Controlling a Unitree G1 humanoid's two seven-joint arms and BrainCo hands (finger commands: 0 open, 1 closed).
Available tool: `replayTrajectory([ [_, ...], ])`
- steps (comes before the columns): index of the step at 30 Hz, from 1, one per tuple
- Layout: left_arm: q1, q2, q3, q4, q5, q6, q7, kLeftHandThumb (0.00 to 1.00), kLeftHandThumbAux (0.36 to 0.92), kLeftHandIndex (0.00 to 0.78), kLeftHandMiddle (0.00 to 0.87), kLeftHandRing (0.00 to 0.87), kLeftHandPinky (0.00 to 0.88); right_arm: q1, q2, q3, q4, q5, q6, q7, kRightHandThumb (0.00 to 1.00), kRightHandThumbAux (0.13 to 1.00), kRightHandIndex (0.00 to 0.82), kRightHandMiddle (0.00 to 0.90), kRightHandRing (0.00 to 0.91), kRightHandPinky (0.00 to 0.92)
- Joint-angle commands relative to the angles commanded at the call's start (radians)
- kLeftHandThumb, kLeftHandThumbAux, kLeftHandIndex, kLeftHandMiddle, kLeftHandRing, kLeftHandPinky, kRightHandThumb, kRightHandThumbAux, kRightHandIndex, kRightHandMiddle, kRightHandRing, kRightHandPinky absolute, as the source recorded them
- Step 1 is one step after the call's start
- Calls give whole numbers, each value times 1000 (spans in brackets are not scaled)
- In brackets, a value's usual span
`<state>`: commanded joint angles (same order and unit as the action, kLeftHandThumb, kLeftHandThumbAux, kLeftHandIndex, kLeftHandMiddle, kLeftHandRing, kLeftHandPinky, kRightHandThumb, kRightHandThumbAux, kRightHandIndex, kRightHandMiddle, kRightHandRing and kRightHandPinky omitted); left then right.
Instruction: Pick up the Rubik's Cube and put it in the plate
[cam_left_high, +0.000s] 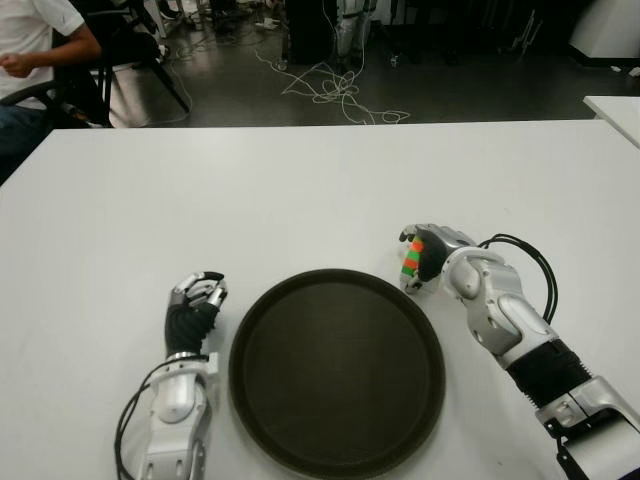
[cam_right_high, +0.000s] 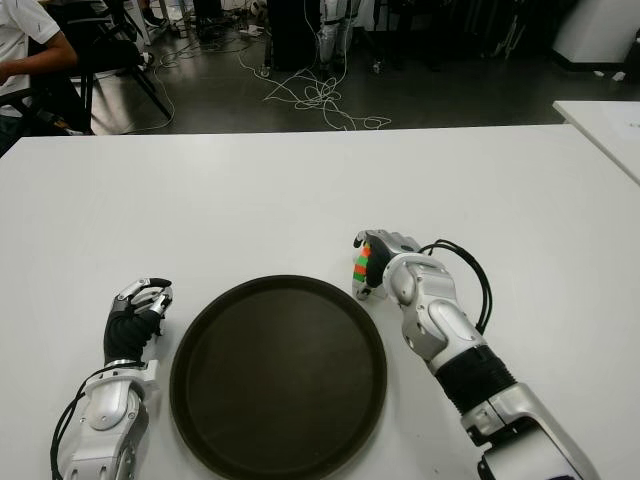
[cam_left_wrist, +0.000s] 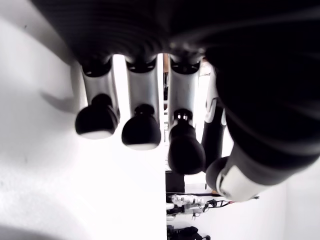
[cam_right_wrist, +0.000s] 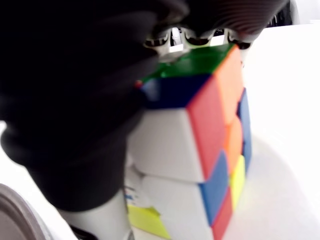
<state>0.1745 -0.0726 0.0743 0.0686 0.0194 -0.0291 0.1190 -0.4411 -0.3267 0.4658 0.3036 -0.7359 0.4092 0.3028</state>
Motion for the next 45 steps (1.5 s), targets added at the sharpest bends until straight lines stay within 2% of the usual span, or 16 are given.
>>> replayTrajectory([
  [12,-2,2,5,-23,1,55,3,710,705,444,811,823,813,-11,4,6,22,6,5,20,0,928,268,229,244,266],
  [16,-2,4,4,-29,0,63,0,710,706,443,812,823,813,-13,5,8,25,1,8,17,0,923,261,221,235,257],
  [22,1,3,4,-38,-4,76,-1,710,706,443,818,825,816,-10,6,7,21,-4,8,5,0,933,283,247,270,285],
  [26,2,0,5,-47,-10,86,-2,710,705,443,817,825,818,-6,9,5,16,-11,18,-14,0,900,255,226,245,250],
  [33,0,1,8,-53,-15,99,-3,711,705,444,814,824,817,-1,16,-4,9,-13,38,-50,0,864,244,220,242,243],
  [37,0,-1,9,-55,-14,106,-3,712,704,444,815,825,818,-14,17,0,12,-21,68,-46,0,843,190,196,221,209],
  [45,-1,2,11,-53,-16,105,-6,712,704,444,819,828,819,-14,19,-4,5,-14,77,-60,0,823,203,210,246,274],
])
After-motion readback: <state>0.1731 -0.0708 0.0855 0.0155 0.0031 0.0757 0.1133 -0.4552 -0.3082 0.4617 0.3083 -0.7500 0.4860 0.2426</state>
